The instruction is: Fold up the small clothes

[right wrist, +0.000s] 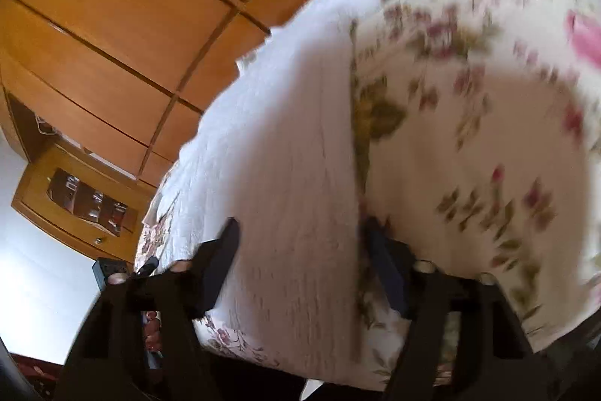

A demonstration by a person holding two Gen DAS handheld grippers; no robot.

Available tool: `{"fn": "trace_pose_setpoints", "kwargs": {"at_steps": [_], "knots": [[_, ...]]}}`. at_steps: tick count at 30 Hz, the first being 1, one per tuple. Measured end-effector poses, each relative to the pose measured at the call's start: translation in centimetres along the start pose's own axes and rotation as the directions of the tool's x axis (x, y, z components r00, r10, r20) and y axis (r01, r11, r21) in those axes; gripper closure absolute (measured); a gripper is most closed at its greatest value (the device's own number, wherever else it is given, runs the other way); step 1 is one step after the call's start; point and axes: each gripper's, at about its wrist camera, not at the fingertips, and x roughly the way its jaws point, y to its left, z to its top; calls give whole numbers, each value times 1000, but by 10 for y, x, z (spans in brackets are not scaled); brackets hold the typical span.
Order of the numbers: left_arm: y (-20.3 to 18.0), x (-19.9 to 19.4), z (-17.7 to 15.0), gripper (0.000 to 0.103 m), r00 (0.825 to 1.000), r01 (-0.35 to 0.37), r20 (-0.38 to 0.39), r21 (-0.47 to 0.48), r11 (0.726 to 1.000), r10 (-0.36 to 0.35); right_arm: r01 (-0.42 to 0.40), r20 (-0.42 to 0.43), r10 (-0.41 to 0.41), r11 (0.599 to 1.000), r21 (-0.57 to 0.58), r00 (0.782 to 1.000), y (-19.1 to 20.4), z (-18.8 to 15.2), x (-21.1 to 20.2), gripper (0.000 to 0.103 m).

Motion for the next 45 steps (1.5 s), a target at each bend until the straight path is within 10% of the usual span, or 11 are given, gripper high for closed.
{"fn": "trace_pose_setpoints", "kwargs": {"at_steps": [1, 3, 12, 18, 21, 25, 30, 39, 45], "knots": [[-3, 2, -1, 45, 1000, -18, -1, 17, 1000, 18, 45, -16, -45, 999, -17, 999, 2, -3, 9, 74], [-7, 7, 0, 95, 996, -87, -32, 56, 995, 89, 75, -15, -75, 996, -48, 997, 11, 0, 14, 91], [-40, -42, -10, 98, 997, -72, -4, 133, 989, 73, 116, 107, -98, 979, -170, 989, 30, 12, -58, 98], [-31, -11, -36, 98, 982, -156, -82, 147, 977, 169, 177, 22, -176, 974, -145, 984, 3, -9, -44, 97], [-29, -7, -34, 93, 986, -149, -58, 150, 977, 159, 226, 13, -227, 963, -146, 974, -8, -15, -28, 92], [-38, -16, -27, 32, 994, -97, -42, 172, 980, 105, 273, 75, -263, 942, -195, 962, 7, -3, -33, 67], [-26, -35, -6, 29, 991, -127, 51, 121, 985, 121, 490, 280, -419, 829, -271, 864, 44, 30, -28, 43], [44, -63, 64, 19, 927, -264, 201, -249, 932, 316, 522, 326, -416, 759, -390, 849, 86, 84, 57, 24], [90, -64, 106, 19, 903, -303, 202, -329, 894, 380, 612, 331, -516, 685, -395, 791, 67, 98, 100, 18]]}}
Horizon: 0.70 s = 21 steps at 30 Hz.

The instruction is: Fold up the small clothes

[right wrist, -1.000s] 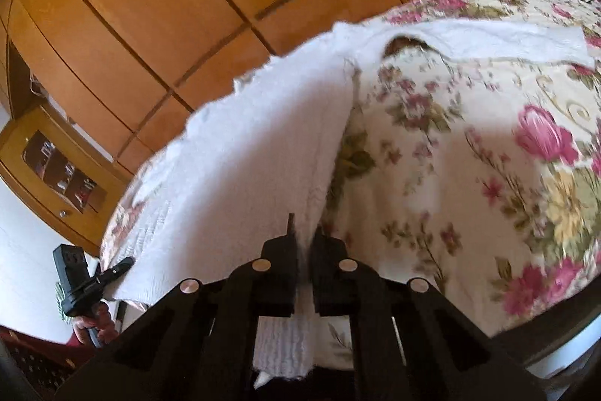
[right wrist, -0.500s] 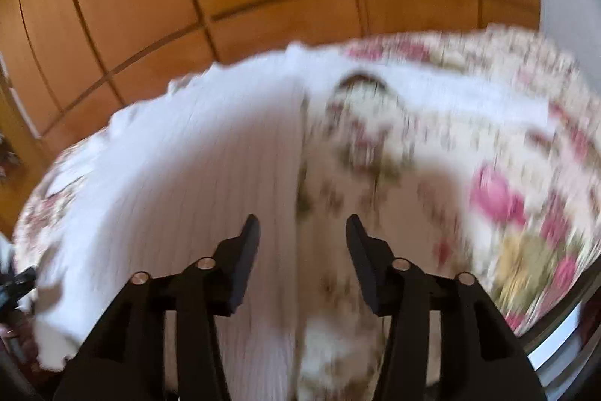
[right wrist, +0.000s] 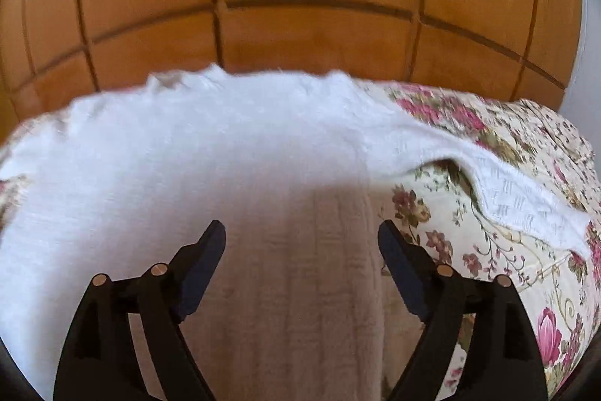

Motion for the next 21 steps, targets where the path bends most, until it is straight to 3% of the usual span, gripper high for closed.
{"fn": "trace_pose_setpoints", "kwargs": {"at_steps": [2, 4, 8, 14, 18, 21], "knots": [[15, 5, 17, 19, 1000, -14, 16, -45, 999, 15, 1, -75, 2, 999, 37, 997, -4, -6, 18, 18], [32, 6, 35, 21, 999, -23, 40, -90, 996, 27, -16, -87, 22, 997, 71, 996, -10, -7, 21, 15], [56, 18, 67, 41, 994, -44, 86, -175, 984, 60, -6, -85, 12, 997, 77, 996, -12, -9, 22, 13], [91, 34, 101, 41, 980, -80, 153, -271, 959, 125, 28, -84, -23, 997, 65, 996, -8, -10, 22, 10], [97, 42, 118, 41, 969, -108, 187, -273, 956, 163, 40, -90, -34, 997, 65, 995, -6, -10, 23, 6], [102, 45, 129, 30, 961, -80, 231, -299, 951, 154, 52, -98, -45, 996, 72, 994, -7, -9, 25, 3]]}}
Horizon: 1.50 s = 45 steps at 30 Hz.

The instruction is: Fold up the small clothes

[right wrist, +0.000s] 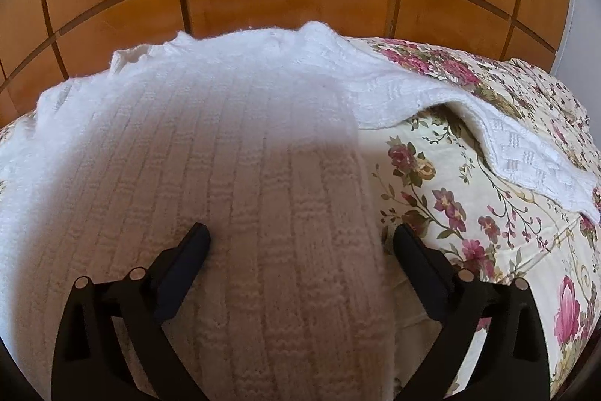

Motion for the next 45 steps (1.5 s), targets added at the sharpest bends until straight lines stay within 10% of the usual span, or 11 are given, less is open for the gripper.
{"fn": "trace_pose_setpoints", "kwargs": {"at_steps": [4, 7, 17, 18, 20, 26, 31, 38, 45], "knots": [[5, 2, 14, 23, 996, 80, 51, -116, 990, -75, 4, -1, -4, 1000, 3, 1000, -1, 1, 1, 3], [12, -2, 21, 38, 977, 213, 73, -191, 958, -203, 1, -2, -1, 1000, 5, 1000, -1, 1, 1, 2], [8, 3, 13, 43, 997, 74, 35, -56, 996, -72, -4, -2, 4, 1000, 10, 1000, -2, 0, 1, 2], [8, 7, 14, 50, 999, 49, 24, -53, 997, -47, -4, -2, 4, 1000, 10, 1000, -2, 0, 1, 2], [10, 14, 15, 96, 1000, -14, -17, -60, 998, 13, -1, -1, 1, 1000, 9, 1000, -2, 0, 1, 2], [-35, -5, 15, 96, 998, -49, 48, 71, 996, 45, 3, 1, -3, 1000, 8, 1000, -2, 0, 0, 2], [-105, -26, 5, 97, 995, 60, 70, 210, 976, -76, 4, 1, -4, 1000, 7, 1000, -2, 0, 0, 2], [-226, -35, -66, 97, 964, 258, -51, 427, 867, -262, 2, 4, -2, 1000, 9, 1000, -2, -1, 0, 2], [-308, -15, -161, 97, 936, 353, -208, 550, 757, -285, -11, 5, 11, 1000, 19, 1000, -5, -1, 0, 2]]}}
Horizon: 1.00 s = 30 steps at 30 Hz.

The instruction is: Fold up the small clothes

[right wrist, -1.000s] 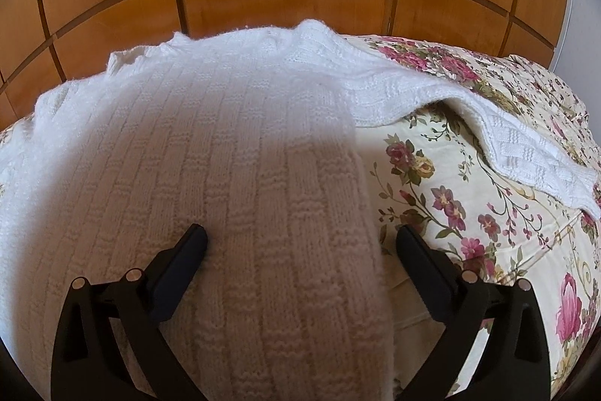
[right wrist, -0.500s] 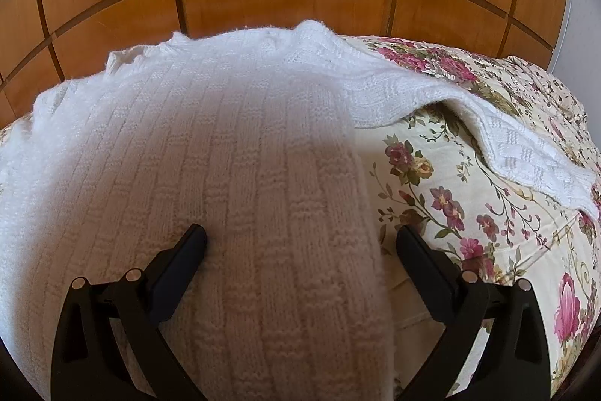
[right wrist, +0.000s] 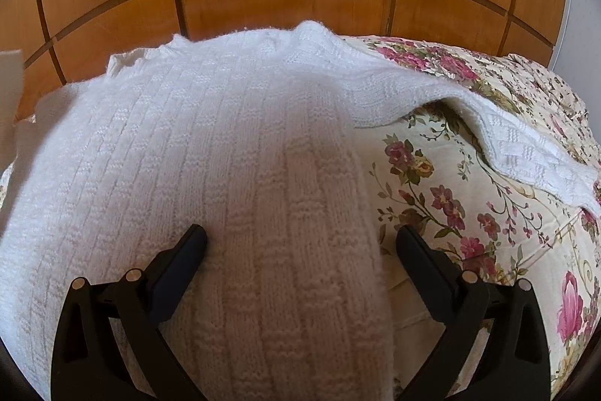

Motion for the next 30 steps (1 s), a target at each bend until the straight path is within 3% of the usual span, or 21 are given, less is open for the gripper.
{"fn": "trace_pose_setpoints", "kwargs": {"at_steps": [11, 18, 19, 21, 22, 23, 28, 30], "knots": [[-97, 90, -61, 97, 985, 45, -172, 107, 993, -27, -2, 0, 2, 1000, 0, 1000, 1, 1, 0, 2], [-117, 127, -96, 97, 963, 76, -269, 162, 984, -30, -1, 0, 1, 1000, 1, 1000, 1, 1, 0, 2], [-121, 131, -102, 95, 959, 85, -282, 183, 979, -30, -2, 0, 2, 1000, 1, 1000, 1, 1, 0, 2], [-128, 135, -115, 73, 944, 133, -324, 228, 964, -54, -2, 0, 2, 1000, 1, 1000, 1, 1, 0, 2], [-130, 134, -118, 52, 937, 164, -342, 239, 957, -75, -1, 0, 1, 1000, 0, 1000, 0, 1, 0, 2], [-135, 130, -124, 41, 928, 216, -355, 255, 942, -117, -1, 0, 1, 1000, 1, 1000, 1, 1, -1, 2], [-146, 99, -136, 32, 898, 367, -361, 292, 883, -253, 0, -1, 0, 1000, 0, 1000, 0, 1, -1, 2], [-141, 84, -135, 29, 908, 364, -328, 307, 880, -261, -1, 0, 1, 1000, 0, 1000, 1, 1, -1, 2]]}}
